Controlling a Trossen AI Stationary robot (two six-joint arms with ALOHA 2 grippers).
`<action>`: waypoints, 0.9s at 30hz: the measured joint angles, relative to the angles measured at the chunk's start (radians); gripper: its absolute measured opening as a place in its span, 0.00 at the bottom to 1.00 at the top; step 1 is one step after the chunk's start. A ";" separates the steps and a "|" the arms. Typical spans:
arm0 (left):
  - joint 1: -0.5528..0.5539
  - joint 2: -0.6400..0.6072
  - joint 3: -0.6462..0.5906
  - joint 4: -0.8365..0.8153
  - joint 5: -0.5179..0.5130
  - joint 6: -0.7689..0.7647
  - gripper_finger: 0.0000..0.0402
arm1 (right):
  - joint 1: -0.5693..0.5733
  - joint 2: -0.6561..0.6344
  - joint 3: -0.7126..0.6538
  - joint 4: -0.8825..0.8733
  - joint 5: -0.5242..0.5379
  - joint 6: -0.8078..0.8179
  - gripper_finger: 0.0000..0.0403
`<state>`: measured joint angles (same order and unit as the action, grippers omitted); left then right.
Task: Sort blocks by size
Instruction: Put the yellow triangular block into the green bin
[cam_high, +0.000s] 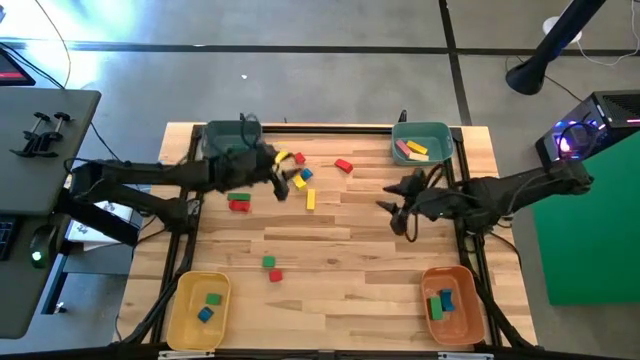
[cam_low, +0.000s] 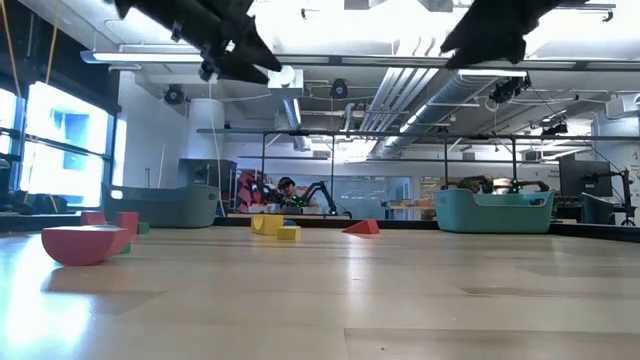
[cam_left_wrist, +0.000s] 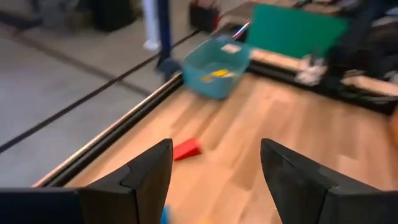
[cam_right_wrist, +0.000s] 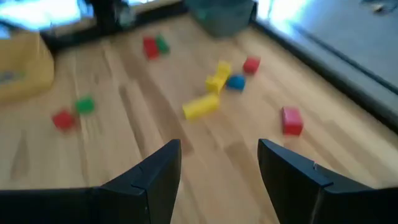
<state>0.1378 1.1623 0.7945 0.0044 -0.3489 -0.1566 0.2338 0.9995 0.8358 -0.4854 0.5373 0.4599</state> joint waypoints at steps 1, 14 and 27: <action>-0.021 0.004 -0.032 0.069 0.000 0.010 0.57 | -0.006 0.011 -0.011 -0.004 -0.020 -0.017 0.52; -0.079 0.028 -0.250 0.475 -0.100 0.032 0.57 | -0.204 0.204 -0.189 0.368 -0.134 -0.258 0.52; -0.031 0.027 -0.252 0.547 -0.189 0.203 0.57 | -0.375 0.717 -0.053 0.935 -0.354 -0.370 0.52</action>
<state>0.1066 1.1892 0.5430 0.5513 -0.5381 0.0467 -0.1417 1.7168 0.7829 0.4499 0.1832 0.0902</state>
